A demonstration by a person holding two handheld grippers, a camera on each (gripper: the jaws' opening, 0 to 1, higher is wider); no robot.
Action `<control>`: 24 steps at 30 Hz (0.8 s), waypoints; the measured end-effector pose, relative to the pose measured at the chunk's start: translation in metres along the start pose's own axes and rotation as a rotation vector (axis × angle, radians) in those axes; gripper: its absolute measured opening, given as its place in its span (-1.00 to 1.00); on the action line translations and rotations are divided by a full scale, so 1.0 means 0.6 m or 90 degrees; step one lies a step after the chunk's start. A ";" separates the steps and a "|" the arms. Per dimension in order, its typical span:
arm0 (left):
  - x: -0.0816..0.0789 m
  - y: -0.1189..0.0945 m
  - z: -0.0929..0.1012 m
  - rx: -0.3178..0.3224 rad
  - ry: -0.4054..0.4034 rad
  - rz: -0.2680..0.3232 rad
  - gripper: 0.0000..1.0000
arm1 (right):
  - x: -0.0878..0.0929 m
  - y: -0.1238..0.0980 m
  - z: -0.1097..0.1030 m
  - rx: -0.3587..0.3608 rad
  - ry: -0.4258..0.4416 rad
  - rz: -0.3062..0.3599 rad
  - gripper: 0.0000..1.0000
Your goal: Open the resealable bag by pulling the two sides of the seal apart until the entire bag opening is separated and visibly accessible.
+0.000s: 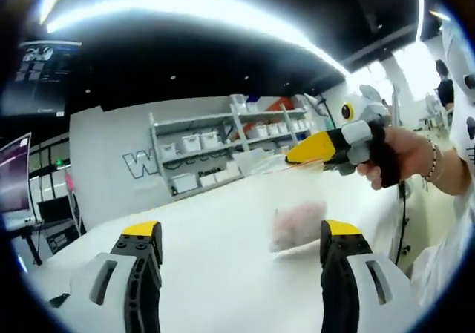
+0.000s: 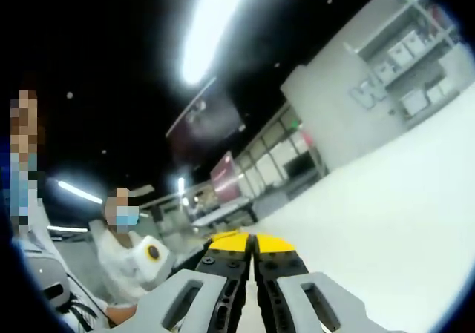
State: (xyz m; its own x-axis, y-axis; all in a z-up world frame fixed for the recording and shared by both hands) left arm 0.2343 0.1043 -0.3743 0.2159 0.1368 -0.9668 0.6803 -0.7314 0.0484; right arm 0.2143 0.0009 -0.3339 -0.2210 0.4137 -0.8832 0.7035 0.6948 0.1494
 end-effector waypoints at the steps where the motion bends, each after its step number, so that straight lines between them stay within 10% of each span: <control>1: 0.002 0.000 -0.004 -0.005 -0.009 -0.001 0.77 | -0.002 0.000 -0.001 0.000 -0.002 0.001 -1.00; 24: 0.060 0.004 -0.058 -0.073 -0.138 -0.045 0.99 | -0.033 0.006 0.030 0.041 -0.043 0.017 -1.00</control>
State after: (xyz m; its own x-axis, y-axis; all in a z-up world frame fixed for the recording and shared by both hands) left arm 0.2682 0.1306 -0.4000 0.0181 0.0286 -0.9994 0.7662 -0.6426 -0.0045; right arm 0.2332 -0.0153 -0.3235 -0.1571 0.3888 -0.9078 0.7509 0.6441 0.1459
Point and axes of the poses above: the point that each gripper's makers call its tool centre point, and the gripper's own axes: y roughly forward along the fingers, z roughly to its right, x roughly out of its underside, the point moved 2 cm from there along -y, roughly backward along the fingers, and after that the axes turned 4 degrees about x, right-handed, at the moved point
